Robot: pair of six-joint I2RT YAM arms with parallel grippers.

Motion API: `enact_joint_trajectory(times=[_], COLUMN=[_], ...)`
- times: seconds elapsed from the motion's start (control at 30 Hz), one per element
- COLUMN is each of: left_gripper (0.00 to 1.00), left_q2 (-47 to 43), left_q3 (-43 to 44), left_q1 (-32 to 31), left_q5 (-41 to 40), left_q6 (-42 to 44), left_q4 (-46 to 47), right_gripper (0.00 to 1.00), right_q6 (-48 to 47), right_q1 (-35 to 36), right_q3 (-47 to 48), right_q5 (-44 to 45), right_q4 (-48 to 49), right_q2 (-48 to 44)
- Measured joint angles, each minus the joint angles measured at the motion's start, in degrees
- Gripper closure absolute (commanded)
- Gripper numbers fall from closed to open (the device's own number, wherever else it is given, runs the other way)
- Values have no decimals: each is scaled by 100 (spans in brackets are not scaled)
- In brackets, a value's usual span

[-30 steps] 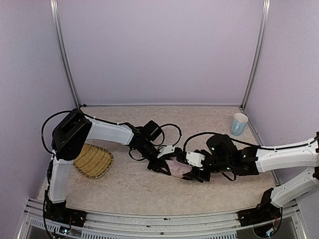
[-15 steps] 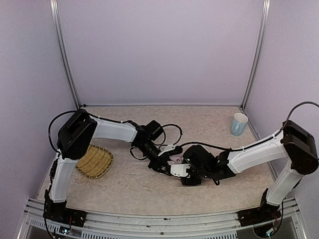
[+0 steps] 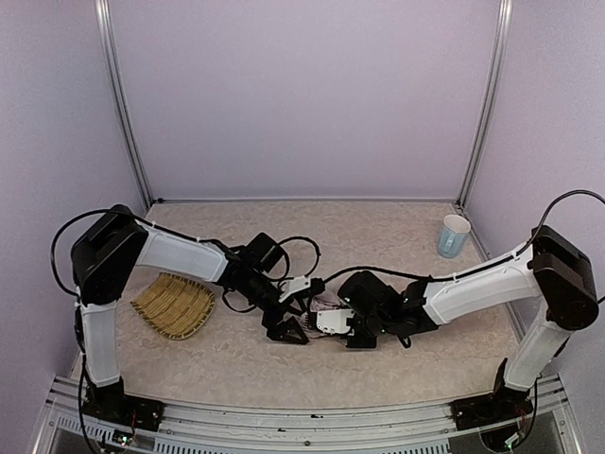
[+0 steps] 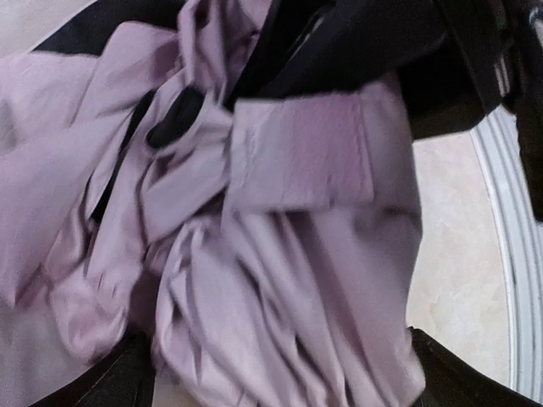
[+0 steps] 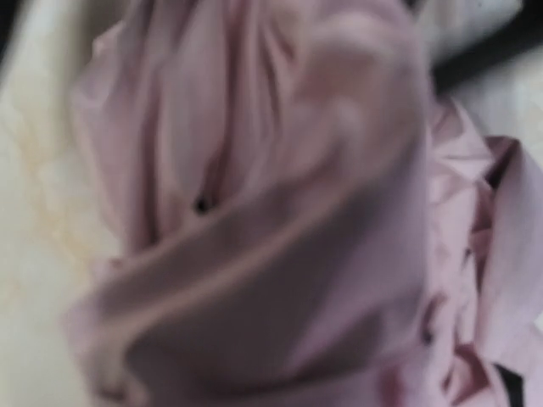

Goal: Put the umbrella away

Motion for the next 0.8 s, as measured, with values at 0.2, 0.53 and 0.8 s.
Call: enact_joint_trajectory(times=[0.2,0.53,0.8], left_gripper=[1,26,40], left_q2=[-1596,-3556,-3886], left_q3=[-2177,-4929,-4900], left_q1=[125,466,-122], left_q5=[-1460,-2490,-1873], left_q6=[-568,-2531,-1029], left_q4=[1943,7381,7093], right_gripper=[94,94,93], right_q6=[155,243,437], right_q1=[-155,-621,-1270], right_q3=[417,1451,2264], right_q5=[-487,-2052,-3644], right_q4=[-584,-1650,-2579], right_q2=[127,708,1392])
